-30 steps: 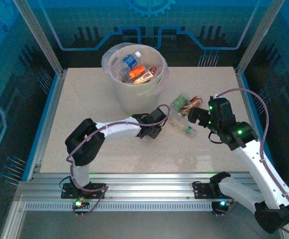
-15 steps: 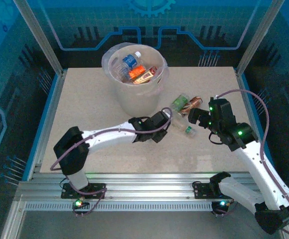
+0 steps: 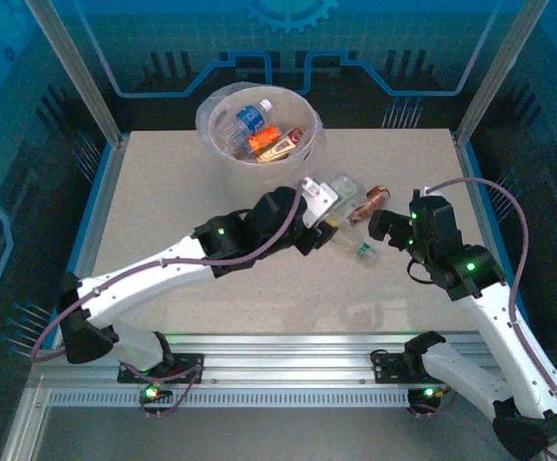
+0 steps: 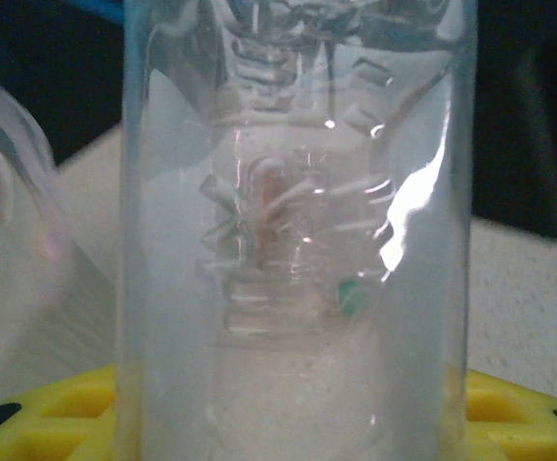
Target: Put the plastic bottles in the bin
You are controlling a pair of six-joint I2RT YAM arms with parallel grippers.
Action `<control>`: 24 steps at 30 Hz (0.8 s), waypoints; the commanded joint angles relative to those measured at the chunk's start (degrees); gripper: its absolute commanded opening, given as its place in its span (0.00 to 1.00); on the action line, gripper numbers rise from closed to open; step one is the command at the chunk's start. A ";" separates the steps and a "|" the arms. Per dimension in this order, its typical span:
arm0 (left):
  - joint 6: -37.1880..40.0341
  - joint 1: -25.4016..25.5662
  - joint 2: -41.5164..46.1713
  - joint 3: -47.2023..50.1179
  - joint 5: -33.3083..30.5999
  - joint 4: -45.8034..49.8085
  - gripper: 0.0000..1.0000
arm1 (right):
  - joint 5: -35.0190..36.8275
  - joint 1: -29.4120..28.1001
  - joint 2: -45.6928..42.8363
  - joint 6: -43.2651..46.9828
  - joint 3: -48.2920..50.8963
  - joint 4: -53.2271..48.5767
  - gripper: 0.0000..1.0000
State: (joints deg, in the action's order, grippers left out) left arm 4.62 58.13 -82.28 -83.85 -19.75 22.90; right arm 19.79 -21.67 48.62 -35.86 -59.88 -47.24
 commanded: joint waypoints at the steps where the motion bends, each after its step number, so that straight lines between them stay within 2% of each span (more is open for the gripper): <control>1: 7.88 -1.45 1.36 -5.67 -4.88 -2.94 0.40 | 1.39 0.87 -0.55 -0.88 0.59 -0.82 1.00; 5: 12.46 -5.46 0.01 -11.22 -6.85 -3.17 0.40 | 1.52 0.84 -0.46 -0.84 0.61 -1.09 1.00; 13: 18.26 -17.29 -6.33 -21.66 -7.03 -1.79 0.39 | 1.76 0.95 -0.30 -0.79 0.64 -1.01 1.00; 24: 24.62 -26.26 -17.16 -31.54 -8.03 2.92 0.41 | 1.30 1.05 1.30 -0.53 -0.15 -0.79 1.00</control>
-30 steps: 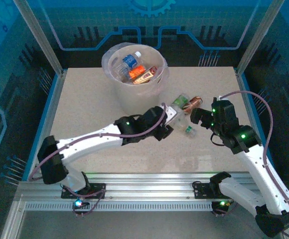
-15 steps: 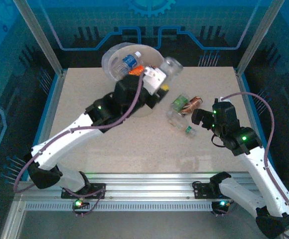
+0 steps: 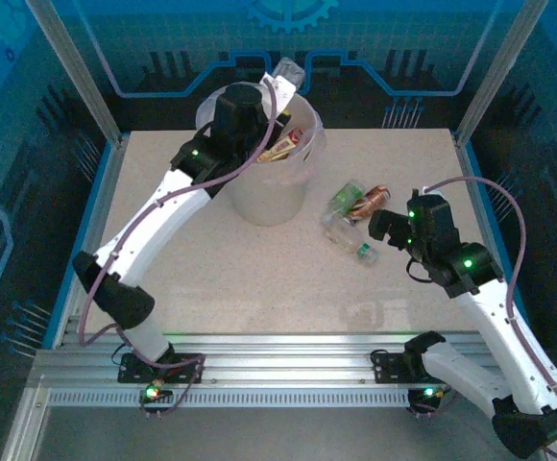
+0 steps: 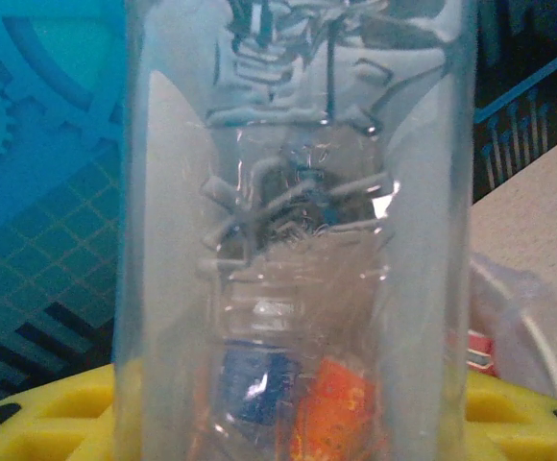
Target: Put the plastic bottles in the bin
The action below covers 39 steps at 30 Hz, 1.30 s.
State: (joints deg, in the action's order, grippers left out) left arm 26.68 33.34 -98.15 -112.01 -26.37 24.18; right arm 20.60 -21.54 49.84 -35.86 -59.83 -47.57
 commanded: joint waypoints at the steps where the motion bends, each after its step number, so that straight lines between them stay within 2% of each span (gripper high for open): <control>1: 2.66 -1.90 -2.24 -3.99 -1.37 2.23 0.41 | 0.49 0.97 0.12 -0.53 -0.28 -0.42 1.00; 16: 3.86 -4.54 -11.01 -7.33 -1.01 7.80 0.42 | 0.58 1.16 0.10 -0.44 -0.33 -0.68 1.00; 24: 6.52 -4.99 -14.73 -8.27 -4.54 8.95 0.46 | 0.75 1.18 -0.10 -0.53 0.05 -0.67 1.00; 31: 7.44 -5.00 -15.57 -9.38 -5.56 9.32 0.56 | 0.76 1.25 -0.01 -0.44 0.24 -0.51 1.00; 36: 9.16 -4.78 -16.07 -9.81 -7.98 9.37 0.58 | 0.68 1.37 -0.10 -0.53 0.47 -0.50 1.00; 39: 9.35 -4.80 -16.20 -9.81 -8.36 9.56 0.66 | 0.50 1.33 -0.10 -0.53 0.50 -0.50 1.00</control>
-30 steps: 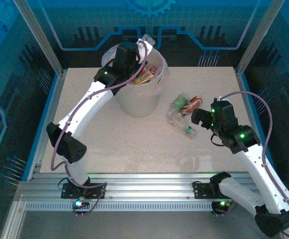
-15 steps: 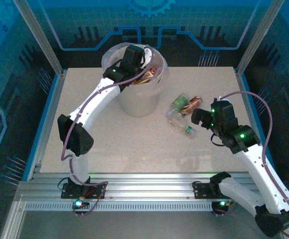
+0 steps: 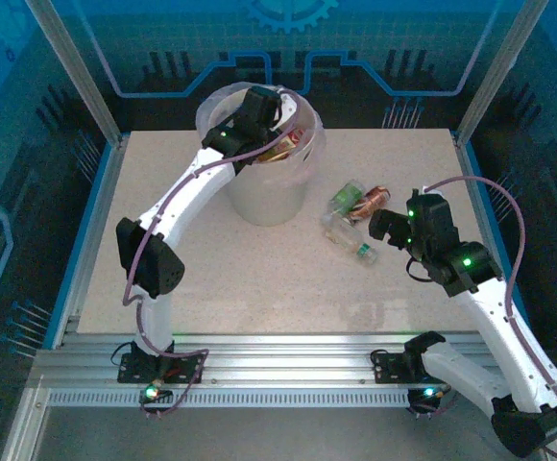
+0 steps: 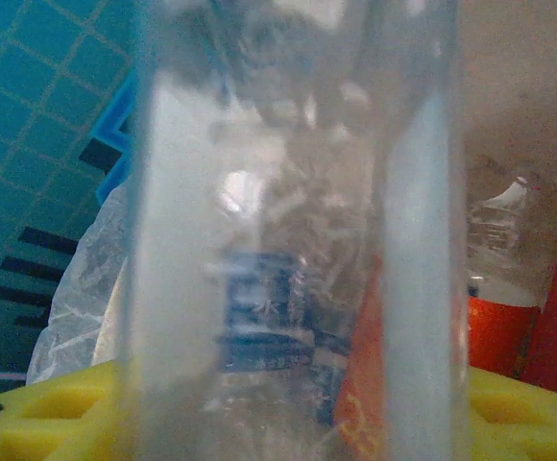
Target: Put the plastic bottles in the bin
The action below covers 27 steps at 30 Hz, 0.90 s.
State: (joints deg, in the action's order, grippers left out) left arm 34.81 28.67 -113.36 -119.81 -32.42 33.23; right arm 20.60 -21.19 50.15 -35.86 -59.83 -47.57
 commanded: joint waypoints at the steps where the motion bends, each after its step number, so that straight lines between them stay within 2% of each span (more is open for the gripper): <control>1: 1.01 -0.12 -0.98 -2.01 -2.17 0.64 0.68 | 0.49 0.94 -0.44 -0.53 0.44 -0.43 1.00; 4: 0.32 0.06 -0.77 -2.09 -1.22 0.69 0.73 | 0.41 0.99 -0.40 -0.44 0.38 -0.42 1.00; 8: -0.66 0.93 -0.23 -2.85 0.13 1.18 0.73 | 0.30 0.98 -0.49 -0.49 0.34 -0.42 1.00; 15: -5.44 2.71 1.82 -3.09 7.66 2.67 0.71 | -0.27 0.98 -0.40 -0.45 0.37 -0.31 1.00; 27: -7.89 5.98 2.83 -3.33 8.82 2.08 0.70 | -0.89 1.09 -0.14 0.07 0.39 -0.20 1.00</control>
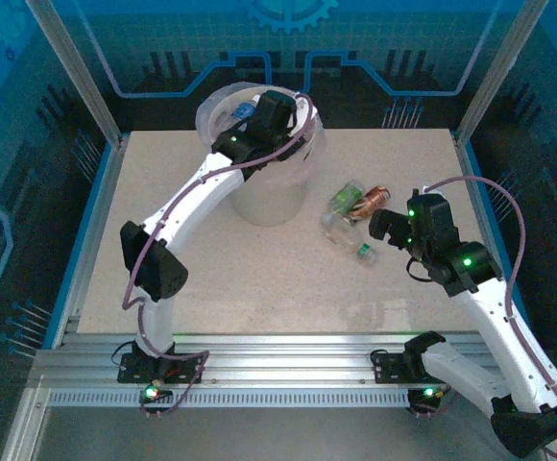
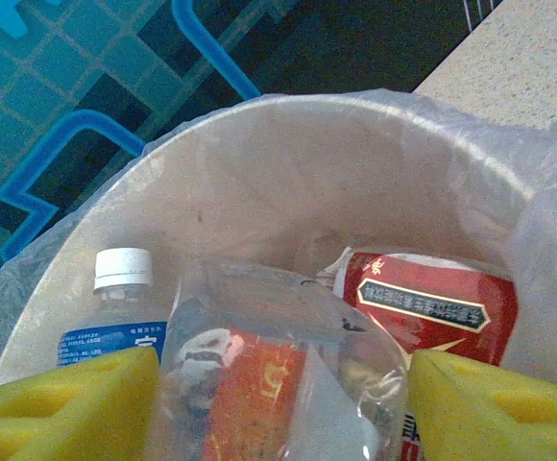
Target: Put the plastic bottles in the bin
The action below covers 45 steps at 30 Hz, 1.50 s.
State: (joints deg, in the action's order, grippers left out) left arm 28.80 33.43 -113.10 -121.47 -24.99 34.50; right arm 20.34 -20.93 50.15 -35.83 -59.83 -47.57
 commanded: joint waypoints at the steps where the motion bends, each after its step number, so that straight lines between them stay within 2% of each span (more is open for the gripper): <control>1: -2.30 1.36 2.84 -1.48 1.35 0.82 0.68 | -0.65 0.80 -0.07 0.13 0.35 -0.15 1.00; 7: -6.16 2.16 7.07 1.88 1.86 0.17 0.62 | -0.64 0.80 0.03 0.37 0.44 -0.15 1.00; 15: -11.02 2.05 14.22 8.26 2.00 -1.46 0.46 | -0.91 0.80 0.43 0.35 0.46 0.09 1.00; 18: -11.91 1.87 15.43 10.71 2.76 -1.88 0.45 | -1.08 0.80 0.30 0.24 0.47 0.10 1.00; 23: -10.43 1.27 15.14 13.82 2.46 -4.36 0.42 | -1.27 0.85 -0.04 0.24 0.54 -0.05 1.00; 28: -4.38 1.15 14.49 17.99 -0.18 -12.19 0.34 | -0.76 0.80 -0.75 0.26 0.50 -0.55 1.00; 37: 5.40 1.21 10.89 22.93 -12.94 -31.07 0.33 | -0.65 0.89 -0.87 0.33 0.41 -0.77 1.00; 41: 4.21 1.25 8.99 21.95 -12.95 -31.38 0.34 | -0.65 0.90 -0.75 0.24 0.50 -0.76 1.00; 45: 1.02 1.22 7.51 21.81 -12.26 -29.58 0.39 | -0.54 0.94 -0.84 0.41 0.50 -0.92 1.00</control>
State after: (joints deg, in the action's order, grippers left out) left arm 31.68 34.85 -104.38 -99.11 -35.97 6.61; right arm 19.31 -20.93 49.74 -35.79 -59.83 -47.57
